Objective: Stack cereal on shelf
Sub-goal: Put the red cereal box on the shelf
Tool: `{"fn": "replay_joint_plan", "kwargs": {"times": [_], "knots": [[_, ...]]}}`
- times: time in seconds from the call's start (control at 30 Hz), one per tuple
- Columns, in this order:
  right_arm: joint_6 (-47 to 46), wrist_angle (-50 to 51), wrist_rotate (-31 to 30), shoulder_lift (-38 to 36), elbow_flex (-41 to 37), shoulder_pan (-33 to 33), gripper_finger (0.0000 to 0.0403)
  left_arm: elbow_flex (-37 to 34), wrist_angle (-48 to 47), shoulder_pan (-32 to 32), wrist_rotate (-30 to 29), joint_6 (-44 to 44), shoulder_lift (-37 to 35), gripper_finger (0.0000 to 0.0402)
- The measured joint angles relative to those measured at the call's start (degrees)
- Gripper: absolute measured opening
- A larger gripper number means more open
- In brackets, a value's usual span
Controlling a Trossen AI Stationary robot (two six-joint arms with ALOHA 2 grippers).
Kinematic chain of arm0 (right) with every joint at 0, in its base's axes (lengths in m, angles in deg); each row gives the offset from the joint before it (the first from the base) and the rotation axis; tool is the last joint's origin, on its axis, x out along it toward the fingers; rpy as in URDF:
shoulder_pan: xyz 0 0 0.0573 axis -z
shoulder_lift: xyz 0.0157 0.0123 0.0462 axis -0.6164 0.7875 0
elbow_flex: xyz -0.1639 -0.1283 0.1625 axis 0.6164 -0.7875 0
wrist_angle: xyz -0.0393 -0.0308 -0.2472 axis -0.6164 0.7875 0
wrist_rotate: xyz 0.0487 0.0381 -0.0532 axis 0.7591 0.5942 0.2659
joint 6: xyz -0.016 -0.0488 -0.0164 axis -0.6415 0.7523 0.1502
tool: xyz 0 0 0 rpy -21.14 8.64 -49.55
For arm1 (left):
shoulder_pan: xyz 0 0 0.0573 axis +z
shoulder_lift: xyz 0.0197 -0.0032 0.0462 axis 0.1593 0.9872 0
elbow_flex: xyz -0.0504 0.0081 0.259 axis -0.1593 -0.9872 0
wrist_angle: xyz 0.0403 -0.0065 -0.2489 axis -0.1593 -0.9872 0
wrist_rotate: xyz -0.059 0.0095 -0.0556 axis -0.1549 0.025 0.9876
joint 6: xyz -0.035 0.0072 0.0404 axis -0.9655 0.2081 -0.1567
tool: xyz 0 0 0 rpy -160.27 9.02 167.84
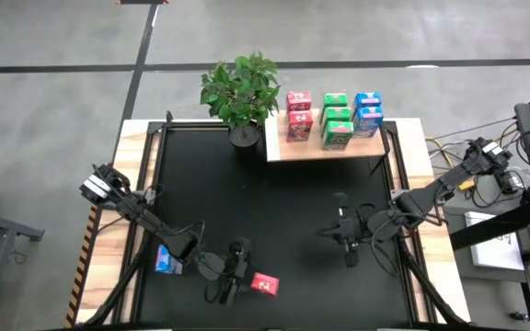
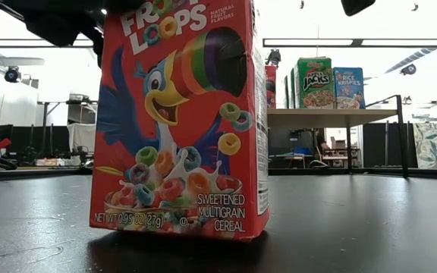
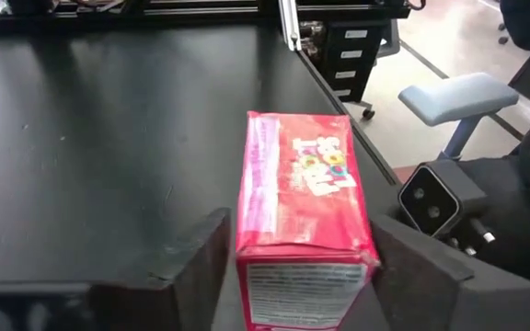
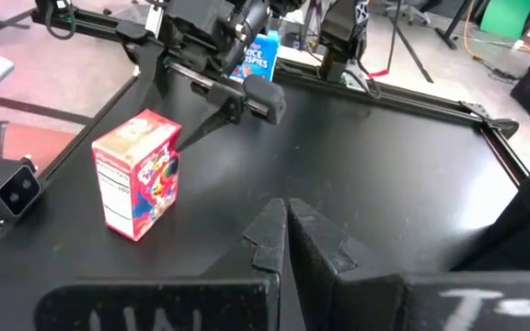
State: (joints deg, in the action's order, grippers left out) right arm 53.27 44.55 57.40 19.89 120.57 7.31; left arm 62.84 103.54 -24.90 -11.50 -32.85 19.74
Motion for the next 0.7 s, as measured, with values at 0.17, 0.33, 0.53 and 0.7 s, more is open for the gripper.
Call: {"fn": "replay_joint_plan", "kwargs": {"times": [0.17, 0.33, 0.53, 0.7], "knots": [[0.0, 0.02, 0.0, 0.0, 0.0, 0.0, 0.0009, 0.0, -0.11, 0.0, 0.0, 0.05, -0.49, 0.016], [1.04, 0.98, 0.02, -0.27, 0.0, 0.0, 0.0009, 0.0, -0.02, 0.77, 0.04, 3.09, -4.33, 0.0141], [2.72, 3.96, -0.44, -2.61, 0.0, 0.02, 0.0009, 0.0, -1.56, 7.14, 0.03, 10.58, -12.3, 0.0157], [4.16, 5.78, -0.46, -6.34, 0.0, 0.0, 0.0009, 0.0, -1.41, 17.62, 0.0, 14.59, -18.16, 0.0159]]}}
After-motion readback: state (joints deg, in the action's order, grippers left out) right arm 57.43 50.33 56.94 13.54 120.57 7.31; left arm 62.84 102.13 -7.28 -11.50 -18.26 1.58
